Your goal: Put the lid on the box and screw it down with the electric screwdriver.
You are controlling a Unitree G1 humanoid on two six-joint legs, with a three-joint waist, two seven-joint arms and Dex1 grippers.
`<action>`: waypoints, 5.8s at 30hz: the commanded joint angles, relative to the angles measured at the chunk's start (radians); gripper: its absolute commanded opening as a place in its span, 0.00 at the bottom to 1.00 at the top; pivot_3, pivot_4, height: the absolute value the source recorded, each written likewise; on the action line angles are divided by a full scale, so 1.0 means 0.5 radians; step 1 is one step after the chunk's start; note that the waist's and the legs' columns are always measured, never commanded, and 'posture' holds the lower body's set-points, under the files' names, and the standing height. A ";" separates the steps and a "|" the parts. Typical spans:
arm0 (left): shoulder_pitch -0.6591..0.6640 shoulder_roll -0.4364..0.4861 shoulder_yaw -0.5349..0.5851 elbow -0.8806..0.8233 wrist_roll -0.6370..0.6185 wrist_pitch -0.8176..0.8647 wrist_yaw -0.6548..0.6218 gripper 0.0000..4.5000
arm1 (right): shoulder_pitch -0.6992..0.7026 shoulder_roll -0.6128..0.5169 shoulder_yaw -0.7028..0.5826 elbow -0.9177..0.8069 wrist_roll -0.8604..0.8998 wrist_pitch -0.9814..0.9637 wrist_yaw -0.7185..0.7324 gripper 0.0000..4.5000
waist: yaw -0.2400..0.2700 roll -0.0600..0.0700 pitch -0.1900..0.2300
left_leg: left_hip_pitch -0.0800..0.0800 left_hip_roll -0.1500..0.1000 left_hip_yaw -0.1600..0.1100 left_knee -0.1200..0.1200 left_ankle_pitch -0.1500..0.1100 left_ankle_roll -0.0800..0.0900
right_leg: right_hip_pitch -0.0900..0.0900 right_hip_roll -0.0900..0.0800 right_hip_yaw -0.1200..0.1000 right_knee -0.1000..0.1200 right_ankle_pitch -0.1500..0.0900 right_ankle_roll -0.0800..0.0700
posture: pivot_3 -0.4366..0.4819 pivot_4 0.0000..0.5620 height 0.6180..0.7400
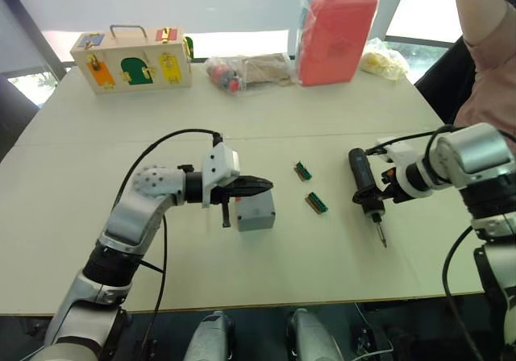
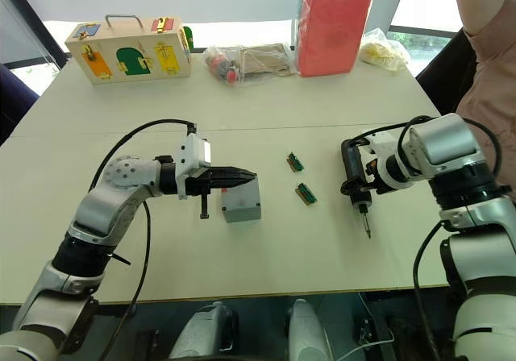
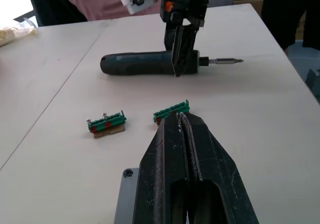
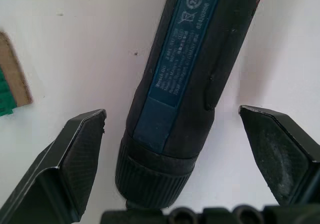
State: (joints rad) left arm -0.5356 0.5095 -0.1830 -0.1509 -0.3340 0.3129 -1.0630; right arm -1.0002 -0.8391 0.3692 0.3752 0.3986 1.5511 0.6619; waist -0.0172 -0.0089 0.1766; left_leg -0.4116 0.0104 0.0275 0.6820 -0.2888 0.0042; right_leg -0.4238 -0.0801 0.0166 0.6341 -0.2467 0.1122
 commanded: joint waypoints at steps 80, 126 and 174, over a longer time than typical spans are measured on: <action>-0.060 0.085 -0.077 0.458 0.204 -0.078 -0.122 0.00 | 1.097 1.281 -0.581 -1.130 -0.170 -2.741 -0.140 0.41 | 0.008 0.010 0.006 | -0.007 -0.004 -0.005 0.004 0.005 -0.008 | -0.009 0.000 -0.002 0.013 0.002 0.004 | 0.48 0.27 0.92; 0.004 0.061 -0.122 0.435 0.305 -0.084 -0.113 0.00 | 1.370 1.226 -0.321 -1.059 -0.319 -2.035 -0.397 0.41 | 0.008 -0.020 -0.087 | 0.078 0.004 -0.005 -0.034 -0.002 0.002 | 0.072 -0.003 -0.004 -0.013 -0.018 -0.024 | 0.48 0.27 0.92; -0.100 0.212 0.187 -0.157 -0.168 0.205 -0.203 0.00 | 0.523 -0.002 -1.112 -1.229 0.575 0.028 -0.582 0.41 | 0.003 0.003 0.002 | 0.001 0.000 -0.004 -0.033 0.001 -0.002 | -0.008 -0.009 -0.008 -0.009 -0.013 -0.019 | 0.48 0.27 0.92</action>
State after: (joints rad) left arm -0.5729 0.6072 -0.1245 -0.1813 -0.3830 0.3990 -1.1686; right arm -0.7138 -0.8145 -0.1995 -0.2418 0.6868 1.5280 0.3495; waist -0.0159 -0.0073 0.1775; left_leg -0.4112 0.0111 0.0254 0.6653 -0.2886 0.0035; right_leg -0.4278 -0.0834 0.0128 0.6297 -0.2534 0.1028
